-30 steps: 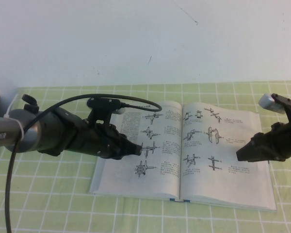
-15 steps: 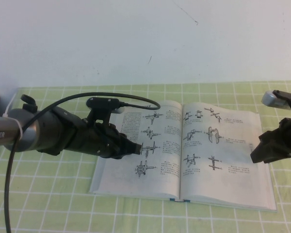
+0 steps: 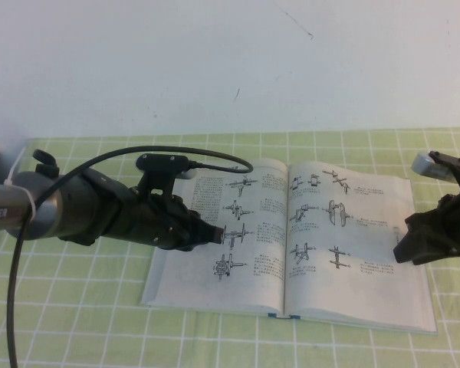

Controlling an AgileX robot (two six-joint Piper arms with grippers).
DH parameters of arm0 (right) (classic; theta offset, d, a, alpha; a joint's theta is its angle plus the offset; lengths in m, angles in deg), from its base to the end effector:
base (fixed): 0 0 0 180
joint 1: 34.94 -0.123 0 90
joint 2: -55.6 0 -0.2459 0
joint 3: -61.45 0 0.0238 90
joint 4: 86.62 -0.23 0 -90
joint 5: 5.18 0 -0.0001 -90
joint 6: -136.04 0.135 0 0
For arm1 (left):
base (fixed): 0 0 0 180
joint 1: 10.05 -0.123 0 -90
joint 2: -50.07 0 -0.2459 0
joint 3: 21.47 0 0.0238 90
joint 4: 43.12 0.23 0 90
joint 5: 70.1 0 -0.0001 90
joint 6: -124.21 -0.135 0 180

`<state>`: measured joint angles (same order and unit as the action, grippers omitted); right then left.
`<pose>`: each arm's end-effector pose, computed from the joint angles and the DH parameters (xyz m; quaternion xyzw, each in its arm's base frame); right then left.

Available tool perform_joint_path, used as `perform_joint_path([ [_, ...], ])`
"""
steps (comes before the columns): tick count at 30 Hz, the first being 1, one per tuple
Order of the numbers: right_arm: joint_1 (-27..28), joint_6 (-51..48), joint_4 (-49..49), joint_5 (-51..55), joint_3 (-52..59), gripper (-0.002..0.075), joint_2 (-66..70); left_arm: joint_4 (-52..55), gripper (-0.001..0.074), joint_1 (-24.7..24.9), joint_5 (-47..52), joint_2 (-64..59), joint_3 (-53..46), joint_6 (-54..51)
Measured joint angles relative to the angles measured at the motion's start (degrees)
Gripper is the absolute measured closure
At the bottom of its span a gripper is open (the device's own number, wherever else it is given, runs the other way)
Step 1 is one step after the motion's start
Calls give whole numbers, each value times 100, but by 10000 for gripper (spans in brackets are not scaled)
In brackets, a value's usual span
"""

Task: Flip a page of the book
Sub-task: Open the closed book

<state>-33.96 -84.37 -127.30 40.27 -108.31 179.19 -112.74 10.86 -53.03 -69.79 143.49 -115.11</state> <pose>0.3372 0.0570 0.0675 -0.0882 0.9644 0.2311 0.0936 0.3452 -0.1718 0.0899 0.1394 0.9242 -0.2129 0.2847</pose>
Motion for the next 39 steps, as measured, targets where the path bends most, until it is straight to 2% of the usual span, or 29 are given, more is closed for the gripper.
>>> perform_joint_path([
  [12,1,-589,-923,141,0,436,66,-44,739,0,-11,0,0,-24],
  [29,1,-1063,-1701,164,0,436,120,-58,739,0,-11,-10,0,-33],
  [34,36,-1090,-1687,410,-158,436,110,-57,739,0,-11,-10,0,-45],
  [39,62,-294,-575,656,-631,436,-72,-57,739,0,-11,-10,0,-45],
])
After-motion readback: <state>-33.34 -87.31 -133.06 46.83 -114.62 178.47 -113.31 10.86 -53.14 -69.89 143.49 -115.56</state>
